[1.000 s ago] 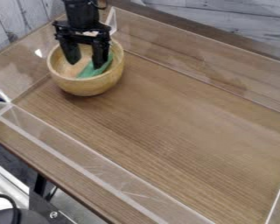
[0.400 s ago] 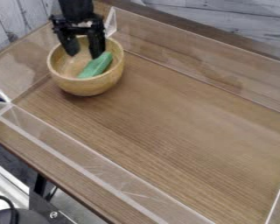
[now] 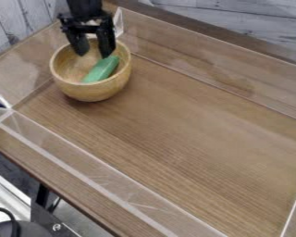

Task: Remove the green block from inside the brown bowl and put it on the table

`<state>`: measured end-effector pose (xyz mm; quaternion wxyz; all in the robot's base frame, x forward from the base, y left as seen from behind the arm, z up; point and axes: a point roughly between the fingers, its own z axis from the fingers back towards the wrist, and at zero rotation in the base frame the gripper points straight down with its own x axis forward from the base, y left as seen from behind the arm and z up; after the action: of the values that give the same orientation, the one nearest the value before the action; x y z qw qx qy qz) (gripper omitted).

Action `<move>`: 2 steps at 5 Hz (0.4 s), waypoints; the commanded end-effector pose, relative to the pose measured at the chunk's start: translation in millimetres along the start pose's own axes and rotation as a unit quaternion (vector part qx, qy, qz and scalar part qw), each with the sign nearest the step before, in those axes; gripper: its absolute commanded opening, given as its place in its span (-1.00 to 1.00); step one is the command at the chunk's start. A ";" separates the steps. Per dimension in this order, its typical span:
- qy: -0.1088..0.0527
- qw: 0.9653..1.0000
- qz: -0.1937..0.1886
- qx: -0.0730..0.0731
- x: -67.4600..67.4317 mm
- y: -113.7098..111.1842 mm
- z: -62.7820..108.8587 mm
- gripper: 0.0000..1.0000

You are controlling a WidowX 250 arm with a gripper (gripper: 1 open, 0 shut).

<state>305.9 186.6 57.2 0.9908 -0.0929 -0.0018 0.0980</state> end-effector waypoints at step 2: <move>-0.024 0.999 -0.017 0.019 17.1 9.8 10.1 -1.00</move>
<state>312.6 193.2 45.7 0.9922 -0.0907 0.0021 0.0856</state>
